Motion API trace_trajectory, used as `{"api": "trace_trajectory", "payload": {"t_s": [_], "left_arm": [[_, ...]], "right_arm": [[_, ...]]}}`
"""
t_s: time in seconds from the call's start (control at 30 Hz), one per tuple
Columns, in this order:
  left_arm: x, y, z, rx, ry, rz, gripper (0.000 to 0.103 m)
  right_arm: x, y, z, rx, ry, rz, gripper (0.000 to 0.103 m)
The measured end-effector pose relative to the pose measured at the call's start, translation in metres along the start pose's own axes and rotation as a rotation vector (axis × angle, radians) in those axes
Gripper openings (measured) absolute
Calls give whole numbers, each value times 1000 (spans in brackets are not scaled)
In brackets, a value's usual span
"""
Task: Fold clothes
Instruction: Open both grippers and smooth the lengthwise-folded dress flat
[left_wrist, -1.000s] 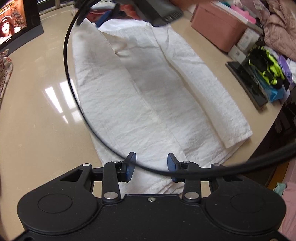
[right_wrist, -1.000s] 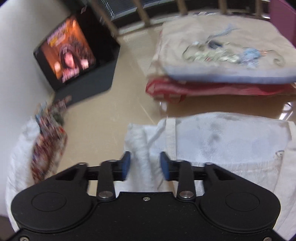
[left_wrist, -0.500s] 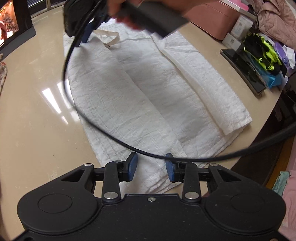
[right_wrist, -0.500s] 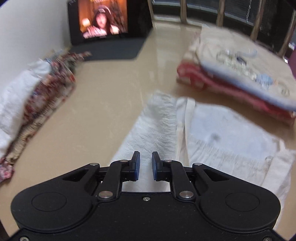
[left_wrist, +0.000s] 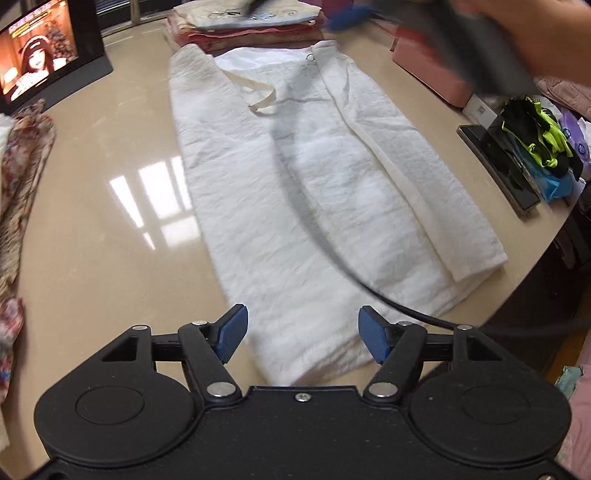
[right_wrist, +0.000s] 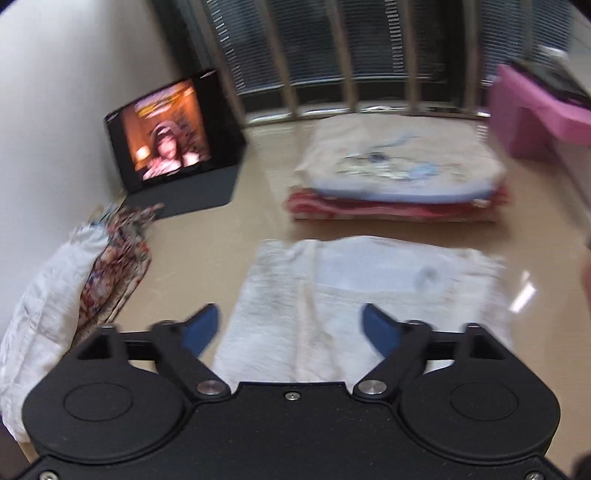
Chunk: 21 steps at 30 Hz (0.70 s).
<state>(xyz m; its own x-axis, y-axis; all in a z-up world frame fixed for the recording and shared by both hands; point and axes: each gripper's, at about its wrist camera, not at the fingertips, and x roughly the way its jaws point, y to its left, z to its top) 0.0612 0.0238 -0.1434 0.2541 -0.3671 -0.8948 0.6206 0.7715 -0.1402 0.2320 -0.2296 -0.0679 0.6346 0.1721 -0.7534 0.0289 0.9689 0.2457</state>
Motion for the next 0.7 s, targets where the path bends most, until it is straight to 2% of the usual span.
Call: {"api": "trace_trajectory", "payload": {"t_s": [0.2, 0.3, 0.4, 0.6, 0.7], "left_arm": [[-15, 4, -20, 8, 31, 59, 66], [-21, 10, -25, -36, 47, 74, 66], [-26, 20, -25, -136, 54, 74, 66], [-20, 49, -23, -487, 92, -20, 66], [-14, 51, -18, -559, 87, -23, 64]], "right_arm": [[-59, -56, -43, 13, 94, -115, 99], [-84, -82, -74, 35, 169, -177, 99], [-103, -109, -110, 116, 247, -210, 99], [-124, -130, -173, 312, 318, -222, 98], [-125, -128, -191, 379, 328, -219, 91]]}}
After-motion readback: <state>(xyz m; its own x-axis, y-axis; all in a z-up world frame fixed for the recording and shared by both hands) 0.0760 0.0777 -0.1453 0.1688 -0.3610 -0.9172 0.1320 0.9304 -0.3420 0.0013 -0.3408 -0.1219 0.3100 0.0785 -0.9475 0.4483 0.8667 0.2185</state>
